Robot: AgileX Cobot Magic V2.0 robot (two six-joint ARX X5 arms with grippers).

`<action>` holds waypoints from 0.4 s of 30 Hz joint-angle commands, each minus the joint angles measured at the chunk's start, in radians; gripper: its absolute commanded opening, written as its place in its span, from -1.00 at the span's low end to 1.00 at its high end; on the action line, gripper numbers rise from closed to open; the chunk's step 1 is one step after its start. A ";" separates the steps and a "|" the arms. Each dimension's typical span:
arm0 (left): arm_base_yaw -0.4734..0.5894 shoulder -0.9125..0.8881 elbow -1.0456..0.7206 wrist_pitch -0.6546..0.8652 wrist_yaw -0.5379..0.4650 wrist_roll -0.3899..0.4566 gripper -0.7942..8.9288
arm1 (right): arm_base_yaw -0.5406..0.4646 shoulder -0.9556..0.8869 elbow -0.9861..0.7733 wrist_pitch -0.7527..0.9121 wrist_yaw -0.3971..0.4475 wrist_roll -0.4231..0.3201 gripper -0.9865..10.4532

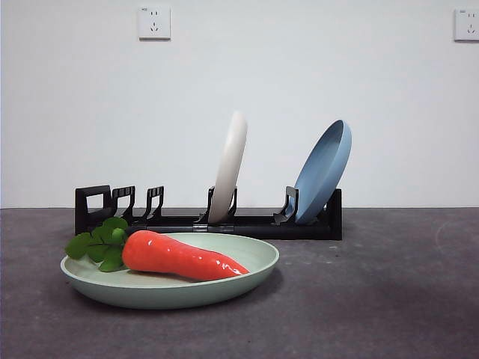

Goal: Take the green plate from the plate rack,put the plate on the table,take the carrot from the table,put the carrot in the plate

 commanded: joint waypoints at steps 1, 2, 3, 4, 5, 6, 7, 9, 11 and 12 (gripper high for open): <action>0.003 -0.003 -0.014 0.006 -0.002 -0.004 -0.84 | -0.003 -0.018 -0.037 0.011 0.005 0.027 -0.82; 0.003 -0.003 -0.014 0.006 -0.002 -0.003 -0.84 | -0.003 -0.020 -0.046 0.013 0.005 0.034 -0.82; 0.003 -0.003 -0.014 0.006 -0.002 -0.004 -0.84 | -0.003 -0.020 -0.055 0.013 0.005 0.045 -0.82; 0.003 -0.003 -0.014 0.006 -0.002 -0.004 -0.84 | -0.003 -0.020 -0.062 0.013 0.005 0.053 -0.82; 0.003 -0.003 -0.014 0.006 -0.002 -0.004 -0.84 | -0.003 -0.020 -0.063 0.003 0.005 0.054 -0.82; 0.003 -0.003 -0.014 0.006 -0.002 -0.004 -0.84 | -0.003 -0.020 -0.063 -0.002 0.005 0.054 -0.82; 0.003 -0.003 -0.014 0.006 -0.002 -0.004 -0.84 | -0.003 -0.020 -0.063 -0.002 0.004 0.054 -0.82; 0.003 -0.003 -0.014 0.006 -0.002 -0.004 -0.84 | -0.003 -0.020 -0.063 -0.003 0.002 0.055 -0.82; 0.003 -0.003 -0.014 0.006 -0.002 -0.003 -0.84 | -0.003 -0.020 -0.063 -0.003 -0.001 0.071 -0.82; 0.003 -0.003 -0.014 0.006 -0.002 -0.004 -0.84 | -0.003 -0.020 -0.063 -0.002 -0.004 0.098 -0.82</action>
